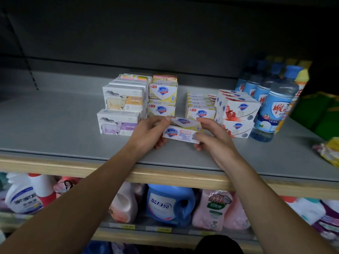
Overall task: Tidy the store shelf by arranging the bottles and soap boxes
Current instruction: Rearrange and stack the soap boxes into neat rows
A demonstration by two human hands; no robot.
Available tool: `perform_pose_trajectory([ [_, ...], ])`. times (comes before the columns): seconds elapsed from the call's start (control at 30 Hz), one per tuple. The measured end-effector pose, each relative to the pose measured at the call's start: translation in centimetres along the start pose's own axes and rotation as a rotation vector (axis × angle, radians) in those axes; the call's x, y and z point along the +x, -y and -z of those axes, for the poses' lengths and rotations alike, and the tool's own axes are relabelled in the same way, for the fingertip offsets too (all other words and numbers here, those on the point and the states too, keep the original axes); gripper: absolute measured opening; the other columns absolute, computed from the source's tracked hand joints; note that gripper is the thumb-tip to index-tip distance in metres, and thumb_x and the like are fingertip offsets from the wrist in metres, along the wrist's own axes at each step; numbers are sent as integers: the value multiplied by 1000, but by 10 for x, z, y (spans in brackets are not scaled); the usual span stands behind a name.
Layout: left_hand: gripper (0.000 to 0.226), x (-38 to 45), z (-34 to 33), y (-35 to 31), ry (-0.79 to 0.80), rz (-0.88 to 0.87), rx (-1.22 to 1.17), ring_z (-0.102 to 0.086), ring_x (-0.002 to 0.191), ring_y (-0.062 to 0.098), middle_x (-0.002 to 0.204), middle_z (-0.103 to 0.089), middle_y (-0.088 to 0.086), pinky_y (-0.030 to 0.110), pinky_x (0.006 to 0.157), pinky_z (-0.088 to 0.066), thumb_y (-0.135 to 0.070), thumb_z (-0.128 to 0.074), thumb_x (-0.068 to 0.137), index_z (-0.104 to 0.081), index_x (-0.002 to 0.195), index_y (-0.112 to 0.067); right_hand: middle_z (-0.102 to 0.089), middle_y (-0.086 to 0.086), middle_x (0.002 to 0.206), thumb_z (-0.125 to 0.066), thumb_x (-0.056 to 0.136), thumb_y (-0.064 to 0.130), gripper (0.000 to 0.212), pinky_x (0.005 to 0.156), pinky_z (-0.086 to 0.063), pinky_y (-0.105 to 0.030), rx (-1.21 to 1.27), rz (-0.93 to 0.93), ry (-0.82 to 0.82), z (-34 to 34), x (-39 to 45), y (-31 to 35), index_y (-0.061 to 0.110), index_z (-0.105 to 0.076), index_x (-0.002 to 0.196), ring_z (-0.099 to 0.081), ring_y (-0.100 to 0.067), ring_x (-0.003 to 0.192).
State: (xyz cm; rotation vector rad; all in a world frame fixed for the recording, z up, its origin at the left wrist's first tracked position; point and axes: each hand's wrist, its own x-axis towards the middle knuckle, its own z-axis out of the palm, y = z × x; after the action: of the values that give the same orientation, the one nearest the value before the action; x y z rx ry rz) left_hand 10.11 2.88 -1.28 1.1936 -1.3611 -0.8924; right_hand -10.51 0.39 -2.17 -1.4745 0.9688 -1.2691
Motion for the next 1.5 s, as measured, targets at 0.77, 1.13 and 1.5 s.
perform_pose_trajectory([
  [0.77, 50, -2, 4, 4, 1, -280, -81, -68, 105, 21, 112, -71, 4, 37, 95, -53, 3, -77, 74, -65, 117, -19, -67, 13, 112, -70, 84, 0, 47, 95, -53, -30, -359, 197, -95, -2, -3, -3, 28, -61, 120, -65, -5, 103],
  [1.13, 46, -2, -4, 11, -139, -465, 534, -59, 111, 18, 127, -61, 1, 40, 93, -53, -19, -77, 80, -65, 124, -20, -57, 3, 132, -68, 89, 28, 54, 98, -48, -32, -589, 88, -94, 7, -7, 3, 26, -49, 140, -59, -15, 110],
  [1.5, 42, 9, -30, 6, -102, -569, 905, -58, 103, 30, 115, -68, 5, 34, 91, -45, -20, -77, 79, -68, 120, -16, -45, 0, 145, -31, 91, 70, 65, 111, -33, -42, -1376, -160, 31, 100, -23, -2, 28, -47, 138, -39, -27, 135],
])
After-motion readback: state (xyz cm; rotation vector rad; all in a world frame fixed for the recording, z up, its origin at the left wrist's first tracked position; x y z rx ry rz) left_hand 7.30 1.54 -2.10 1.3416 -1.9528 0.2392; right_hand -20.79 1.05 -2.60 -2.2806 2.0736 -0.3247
